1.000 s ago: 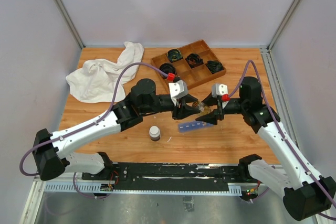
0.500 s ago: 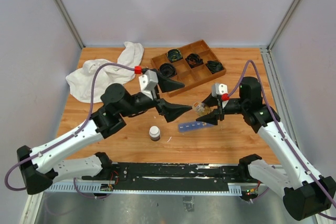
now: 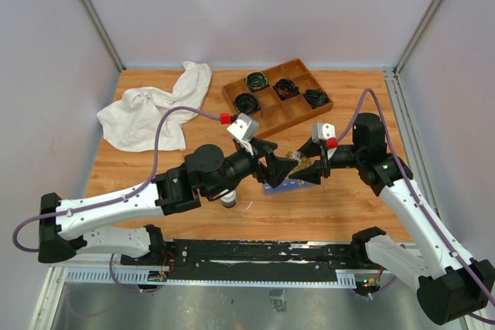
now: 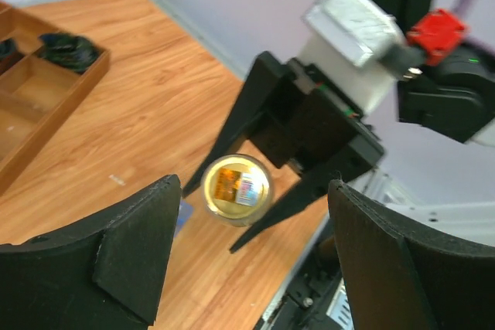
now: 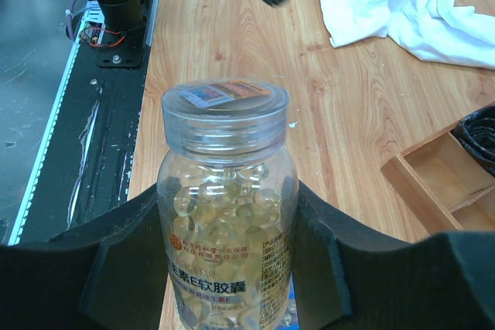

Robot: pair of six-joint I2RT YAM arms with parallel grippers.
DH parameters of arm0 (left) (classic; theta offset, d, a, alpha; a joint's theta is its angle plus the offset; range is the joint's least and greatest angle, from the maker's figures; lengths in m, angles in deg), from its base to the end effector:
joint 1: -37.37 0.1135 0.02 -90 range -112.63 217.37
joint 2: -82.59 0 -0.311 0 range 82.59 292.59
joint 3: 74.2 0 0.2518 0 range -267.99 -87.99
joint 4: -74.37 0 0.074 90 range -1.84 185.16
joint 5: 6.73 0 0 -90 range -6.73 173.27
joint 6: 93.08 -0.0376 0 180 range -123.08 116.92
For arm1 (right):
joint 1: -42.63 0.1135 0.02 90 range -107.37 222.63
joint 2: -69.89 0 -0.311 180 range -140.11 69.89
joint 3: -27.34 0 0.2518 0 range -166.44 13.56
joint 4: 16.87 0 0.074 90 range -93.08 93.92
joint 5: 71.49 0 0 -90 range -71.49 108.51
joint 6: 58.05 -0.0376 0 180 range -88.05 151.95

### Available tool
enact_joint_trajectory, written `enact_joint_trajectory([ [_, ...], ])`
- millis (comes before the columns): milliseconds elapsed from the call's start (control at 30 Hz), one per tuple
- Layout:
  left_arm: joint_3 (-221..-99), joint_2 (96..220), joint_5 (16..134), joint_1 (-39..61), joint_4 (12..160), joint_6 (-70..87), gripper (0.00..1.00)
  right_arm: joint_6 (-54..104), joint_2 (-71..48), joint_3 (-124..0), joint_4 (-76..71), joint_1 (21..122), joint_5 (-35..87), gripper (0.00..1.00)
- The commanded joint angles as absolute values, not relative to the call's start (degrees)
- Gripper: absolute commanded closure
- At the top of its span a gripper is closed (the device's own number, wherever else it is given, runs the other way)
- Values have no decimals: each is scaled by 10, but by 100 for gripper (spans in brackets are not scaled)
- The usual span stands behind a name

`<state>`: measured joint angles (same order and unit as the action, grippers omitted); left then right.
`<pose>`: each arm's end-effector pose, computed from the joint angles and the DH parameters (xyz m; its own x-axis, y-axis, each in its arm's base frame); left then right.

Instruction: Sort the pills into containers

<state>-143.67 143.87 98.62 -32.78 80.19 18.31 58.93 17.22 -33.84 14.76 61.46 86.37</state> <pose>0.0874 -0.2129 0.4267 -0.2850 -0.2464 -0.9263 0.7661 0.5223 -0.3746 0.1416 0.0851 0.3634 0.0898 -0.1500 -0.9846 -0.9955 0.0154 -0.0931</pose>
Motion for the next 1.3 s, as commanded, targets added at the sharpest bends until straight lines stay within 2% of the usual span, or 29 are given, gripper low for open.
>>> enact_joint_trajectory([
  [0,-1481,1471,1097,-339,850,191,17,585,177,-351,144,607,868,93],
  [200,-1499,1504,1079,-339,847,189,17,585,176,-351,144,607,869,93],
  [433,-1524,1532,1055,-339,864,186,30,585,176,-351,144,607,870,93],
  [833,-1527,1542,1033,-337,881,182,40,584,176,-351,143,607,871,93],
  [933,-1527,1543,1018,-333,881,182,48,585,176,-351,144,607,871,93],
  [1100,-1524,1541,978,-317,883,185,76,585,176,-352,143,607,871,93],
  [1267,-1504,1532,861,-279,861,153,83,585,177,-352,144,607,871,93],
])
